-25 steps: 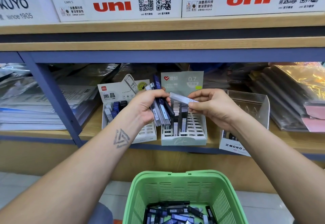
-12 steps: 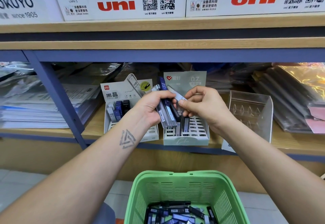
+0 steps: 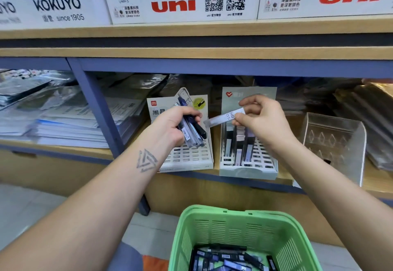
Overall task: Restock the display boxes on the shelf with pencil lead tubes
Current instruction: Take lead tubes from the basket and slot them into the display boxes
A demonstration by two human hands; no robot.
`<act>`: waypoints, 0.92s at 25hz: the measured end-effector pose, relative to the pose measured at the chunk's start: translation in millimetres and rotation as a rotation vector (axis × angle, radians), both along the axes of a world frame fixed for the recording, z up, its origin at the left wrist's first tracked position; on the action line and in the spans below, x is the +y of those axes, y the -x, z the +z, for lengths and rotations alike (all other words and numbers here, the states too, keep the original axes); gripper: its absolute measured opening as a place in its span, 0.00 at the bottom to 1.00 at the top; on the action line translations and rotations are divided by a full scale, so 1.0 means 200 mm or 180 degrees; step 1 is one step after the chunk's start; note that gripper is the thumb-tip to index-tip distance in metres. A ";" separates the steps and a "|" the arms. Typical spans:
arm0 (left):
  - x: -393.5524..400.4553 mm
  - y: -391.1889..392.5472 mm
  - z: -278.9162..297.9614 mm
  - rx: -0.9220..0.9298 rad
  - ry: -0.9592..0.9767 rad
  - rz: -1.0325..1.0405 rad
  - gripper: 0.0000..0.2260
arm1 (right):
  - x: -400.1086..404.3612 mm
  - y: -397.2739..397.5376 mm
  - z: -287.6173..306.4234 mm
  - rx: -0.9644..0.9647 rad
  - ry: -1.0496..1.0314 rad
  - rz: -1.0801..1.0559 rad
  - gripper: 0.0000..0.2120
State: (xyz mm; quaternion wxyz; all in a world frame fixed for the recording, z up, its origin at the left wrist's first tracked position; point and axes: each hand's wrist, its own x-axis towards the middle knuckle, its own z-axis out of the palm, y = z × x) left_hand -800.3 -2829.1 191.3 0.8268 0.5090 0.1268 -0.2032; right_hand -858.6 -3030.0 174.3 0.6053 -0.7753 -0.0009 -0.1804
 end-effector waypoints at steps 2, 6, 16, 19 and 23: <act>0.11 -0.03 0.01 -0.0007 -0.0108 0.0117 0.03 | 0.12 -0.04 0.01 -0.0134 0.0385 0.0107 0.09; 0.34 -0.08 -0.01 0.0001 -0.0296 0.0258 0.06 | 0.38 -0.17 -0.07 -0.0355 0.1026 0.0323 0.09; 0.73 -0.07 -0.06 0.0251 -0.0574 0.0403 0.06 | 0.80 -0.40 -0.25 -0.0727 0.1614 0.0459 0.02; 0.77 -0.06 -0.06 0.0274 -0.0597 0.0368 0.04 | 0.85 -0.44 -0.30 -0.0764 0.2033 0.0448 0.02; 0.78 -0.03 -0.05 0.0253 -0.0624 0.0268 0.03 | 0.87 -0.47 -0.30 -0.0706 0.2126 0.0488 0.02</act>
